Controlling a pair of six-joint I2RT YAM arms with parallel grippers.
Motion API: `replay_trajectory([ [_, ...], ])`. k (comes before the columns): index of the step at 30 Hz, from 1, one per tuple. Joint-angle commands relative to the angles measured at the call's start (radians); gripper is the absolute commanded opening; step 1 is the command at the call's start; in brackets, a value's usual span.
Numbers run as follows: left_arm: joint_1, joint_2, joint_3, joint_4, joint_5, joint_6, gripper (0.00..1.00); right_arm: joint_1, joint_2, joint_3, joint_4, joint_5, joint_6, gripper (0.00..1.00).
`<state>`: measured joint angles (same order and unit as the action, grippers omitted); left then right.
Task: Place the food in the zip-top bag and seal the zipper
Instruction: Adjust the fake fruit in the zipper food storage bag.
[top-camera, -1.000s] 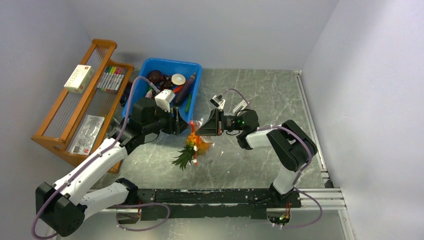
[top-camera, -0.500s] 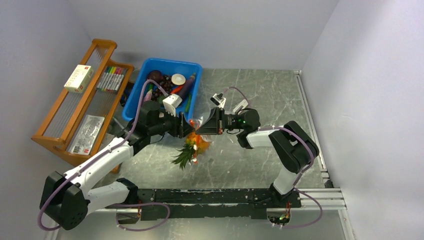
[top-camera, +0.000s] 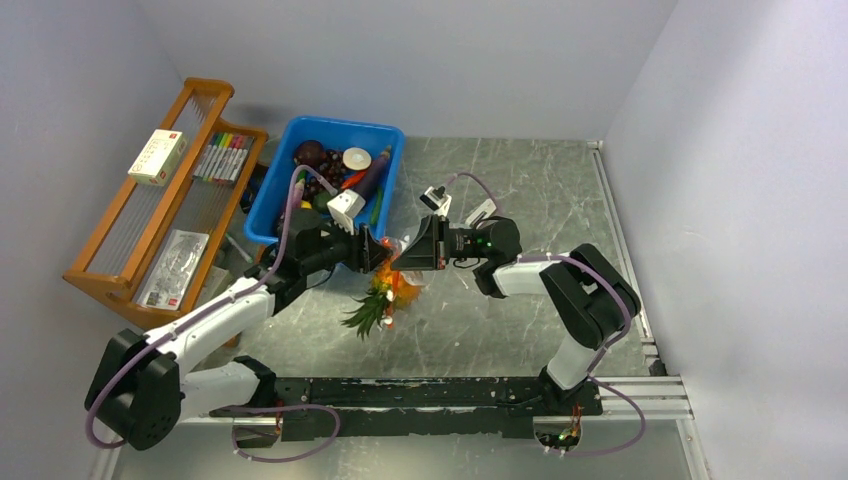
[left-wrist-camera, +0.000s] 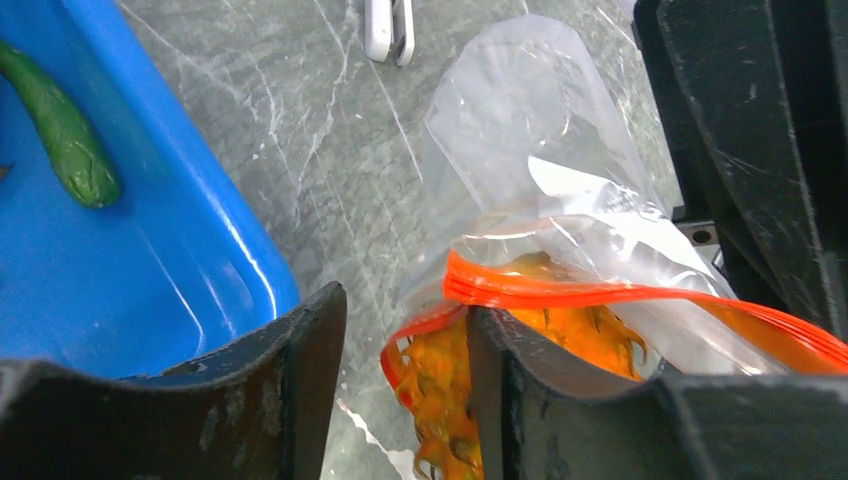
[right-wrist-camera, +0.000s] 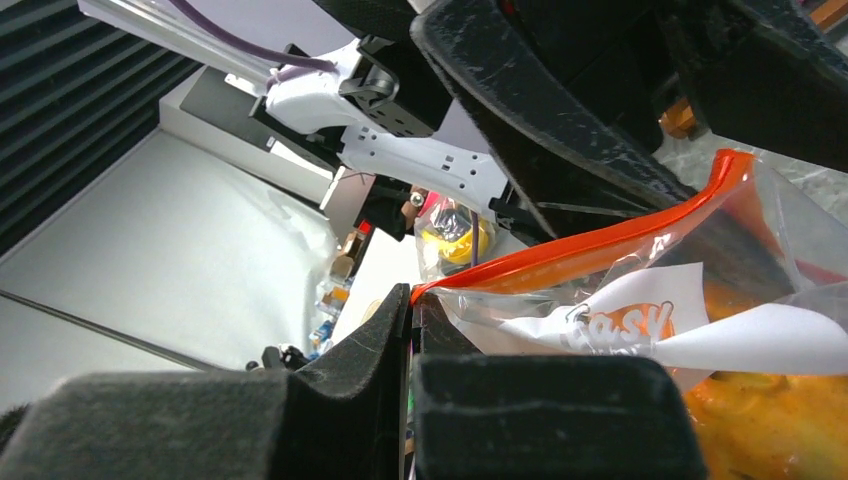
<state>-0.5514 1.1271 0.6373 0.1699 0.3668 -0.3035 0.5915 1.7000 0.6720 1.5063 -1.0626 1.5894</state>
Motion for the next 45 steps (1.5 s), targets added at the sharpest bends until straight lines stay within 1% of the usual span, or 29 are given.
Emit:
replay_trajectory([
  [1,-0.001,0.037,-0.027,0.193,0.029,0.018,0.44,0.006,-0.04,0.021,0.231,-0.008,-0.016,0.0],
  [4,-0.001,0.051,-0.044,0.261,0.069,0.013,0.39,0.006,-0.039,0.021,0.224,-0.007,-0.022,0.0],
  [9,-0.001,0.08,-0.043,0.311,0.11,-0.009,0.38,0.005,-0.023,0.022,0.244,-0.001,-0.01,0.0],
  [14,-0.001,0.121,-0.057,0.343,0.113,-0.037,0.3,0.006,-0.01,0.015,0.269,0.003,0.007,0.0],
  [15,-0.001,0.127,-0.06,0.35,0.119,-0.048,0.26,0.005,-0.008,0.014,0.271,0.003,0.007,0.0],
  [18,-0.004,0.119,-0.071,0.337,0.106,-0.054,0.08,0.001,-0.008,0.01,0.268,0.003,0.01,0.0],
  [19,-0.003,0.107,-0.076,0.325,0.099,-0.093,0.07,-0.003,-0.009,0.007,0.27,0.005,0.012,0.0],
  [21,-0.004,0.069,-0.075,0.283,0.075,-0.118,0.07,-0.013,-0.014,-0.007,0.255,0.008,0.005,0.0],
  [25,-0.004,-0.023,-0.053,0.155,0.057,-0.175,0.07,-0.051,-0.058,-0.066,0.123,0.037,-0.074,0.0],
  [28,-0.012,-0.082,-0.06,0.119,0.054,-0.265,0.07,-0.064,-0.101,-0.105,-0.017,0.064,-0.153,0.0],
  [29,-0.02,-0.096,-0.062,0.111,0.042,-0.291,0.07,-0.064,-0.117,-0.105,-0.097,0.074,-0.194,0.0],
  [32,-0.061,-0.129,-0.074,0.097,-0.009,-0.373,0.07,-0.074,-0.171,-0.066,-0.418,0.106,-0.362,0.0],
  [34,-0.08,-0.129,-0.096,0.122,-0.013,-0.435,0.07,-0.082,-0.206,-0.046,-0.515,0.132,-0.407,0.0],
  [36,-0.091,-0.102,-0.098,0.134,0.006,-0.471,0.07,-0.082,-0.238,-0.027,-0.588,0.168,-0.41,0.0],
  [38,-0.101,-0.081,-0.073,0.106,0.019,-0.48,0.07,-0.09,-0.258,-0.004,-0.637,0.186,-0.386,0.0],
  [40,-0.103,-0.075,-0.024,0.055,0.023,-0.474,0.07,-0.117,-0.27,0.009,-0.667,0.207,-0.335,0.0],
  [43,-0.104,-0.086,0.05,-0.04,0.007,-0.46,0.07,-0.169,-0.279,0.004,-0.649,0.23,-0.244,0.0],
  [45,-0.104,-0.094,0.104,-0.117,-0.011,-0.442,0.07,-0.195,-0.283,0.006,-0.683,0.255,-0.212,0.0],
])
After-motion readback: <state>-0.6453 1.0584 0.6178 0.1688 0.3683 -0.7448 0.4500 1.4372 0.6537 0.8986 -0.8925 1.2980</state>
